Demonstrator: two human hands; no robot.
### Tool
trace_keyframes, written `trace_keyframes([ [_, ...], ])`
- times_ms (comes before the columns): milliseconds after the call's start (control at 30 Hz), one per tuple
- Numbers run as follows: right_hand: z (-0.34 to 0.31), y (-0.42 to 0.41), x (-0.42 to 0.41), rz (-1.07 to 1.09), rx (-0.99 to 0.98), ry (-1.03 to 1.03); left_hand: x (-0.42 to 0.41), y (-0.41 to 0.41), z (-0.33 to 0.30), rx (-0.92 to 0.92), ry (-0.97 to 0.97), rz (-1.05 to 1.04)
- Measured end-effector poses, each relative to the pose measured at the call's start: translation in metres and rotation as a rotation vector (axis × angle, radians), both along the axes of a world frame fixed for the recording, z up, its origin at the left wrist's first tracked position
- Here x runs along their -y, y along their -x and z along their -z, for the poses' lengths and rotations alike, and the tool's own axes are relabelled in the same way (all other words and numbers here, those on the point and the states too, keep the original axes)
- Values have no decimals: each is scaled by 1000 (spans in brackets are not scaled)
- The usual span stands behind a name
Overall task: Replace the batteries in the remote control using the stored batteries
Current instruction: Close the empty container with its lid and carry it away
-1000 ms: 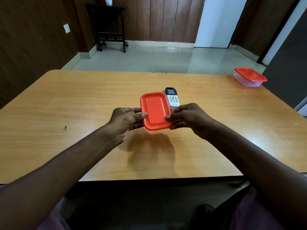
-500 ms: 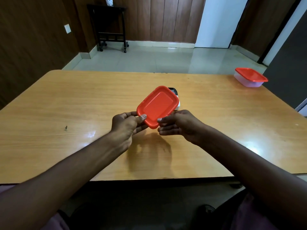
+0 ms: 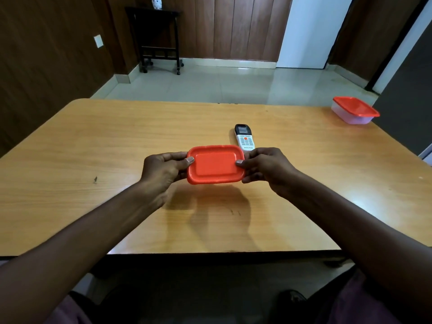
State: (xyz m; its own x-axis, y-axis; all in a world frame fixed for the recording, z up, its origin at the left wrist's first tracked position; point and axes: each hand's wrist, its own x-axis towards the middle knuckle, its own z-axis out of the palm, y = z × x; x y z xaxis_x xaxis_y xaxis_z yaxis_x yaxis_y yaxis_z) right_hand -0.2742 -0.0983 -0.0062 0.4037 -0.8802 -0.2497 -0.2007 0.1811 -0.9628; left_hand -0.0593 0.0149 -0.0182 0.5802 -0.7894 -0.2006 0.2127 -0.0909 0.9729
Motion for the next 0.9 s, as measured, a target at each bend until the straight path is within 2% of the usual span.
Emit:
trace_keyframes([
  [133, 7, -19, -16, -11, 87, -60, -12, -13, -1, -85, -9, -40],
  [300, 14, -55, -46, -200, 126, -181, -37, -38, -1, -181, -34, -146],
  [500, 21, -110, -77, -277, 5, -55, -74, -81, -6, -160, 30, -262],
  [633, 17, -168, -101, -379, 9, -46, -111, -127, -15, -155, 29, -233],
  [833, 12, -264, -144, -441, 101, -100, -164, -196, -20, 12, -67, -352],
  [900, 14, -297, -162, -440, 104, -144, -182, -223, -21, 175, -194, -404],
])
